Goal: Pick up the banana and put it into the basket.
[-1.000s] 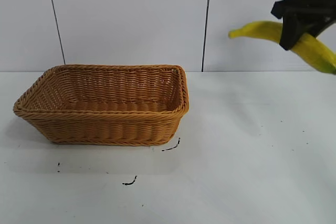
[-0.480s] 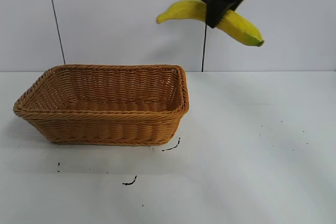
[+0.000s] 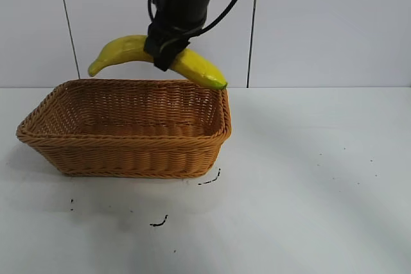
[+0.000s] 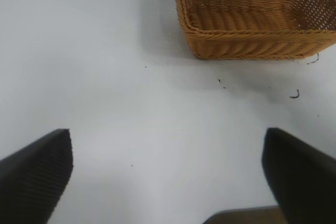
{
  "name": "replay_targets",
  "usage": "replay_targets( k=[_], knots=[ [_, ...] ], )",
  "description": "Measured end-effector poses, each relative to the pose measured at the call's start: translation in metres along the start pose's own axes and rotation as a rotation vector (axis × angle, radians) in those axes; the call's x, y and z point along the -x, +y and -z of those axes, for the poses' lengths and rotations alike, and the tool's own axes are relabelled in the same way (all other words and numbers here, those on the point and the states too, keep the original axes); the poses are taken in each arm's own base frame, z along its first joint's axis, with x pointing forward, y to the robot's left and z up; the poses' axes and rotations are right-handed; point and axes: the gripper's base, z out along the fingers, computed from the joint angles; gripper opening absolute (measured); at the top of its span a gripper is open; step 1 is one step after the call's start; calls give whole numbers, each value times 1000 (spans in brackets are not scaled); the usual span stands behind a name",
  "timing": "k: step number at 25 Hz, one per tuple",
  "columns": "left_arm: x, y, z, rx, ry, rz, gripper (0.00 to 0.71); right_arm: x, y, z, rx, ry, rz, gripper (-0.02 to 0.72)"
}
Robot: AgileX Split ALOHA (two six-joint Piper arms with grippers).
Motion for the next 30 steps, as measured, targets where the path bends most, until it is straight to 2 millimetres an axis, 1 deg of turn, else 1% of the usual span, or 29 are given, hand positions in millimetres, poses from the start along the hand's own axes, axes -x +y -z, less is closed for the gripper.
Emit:
replay_targets(
  k=[3,4,7,11,12,13,14,15,16,17,19,22,25,28,30],
  knots=[
    [0,0,0,0,0,0,695,-7,5,-18,17,18,-5,319],
    [0,0,0,0,0,0,695,-7,5,-18,17,18,-5,319],
    [0,0,0,0,0,0,695,-12,8,-28,30,33,-8,319],
    [0,0,0,0,0,0,695,-12,11,-31,52,25,-33,323],
    [0,0,0,0,0,0,695,-12,11,-31,56,21,-39,351],
    [0,0,0,0,0,0,695,-11,11,-30,57,18,-41,424],
    [0,0,0,0,0,0,695,-11,11,-29,56,16,-41,528],
    [0,0,0,0,0,0,695,-10,10,-27,53,12,-42,587],
    [0,0,0,0,0,0,695,-9,9,-24,51,9,-46,624],
    [0,0,0,0,0,0,695,-7,8,-20,49,6,-54,652],
    [0,0,0,0,0,0,695,-2,5,-5,44,1,-91,678],
    [0,0,0,0,0,0,695,7,-1,25,39,1,-214,689],
    [0,0,0,0,0,0,695,7,-11,55,39,25,-399,689],
    [0,0,0,0,0,0,695,-7,-37,77,9,47,-520,689],
    [0,0,0,0,0,0,695,-25,-60,83,-20,65,-594,689]
  ],
)
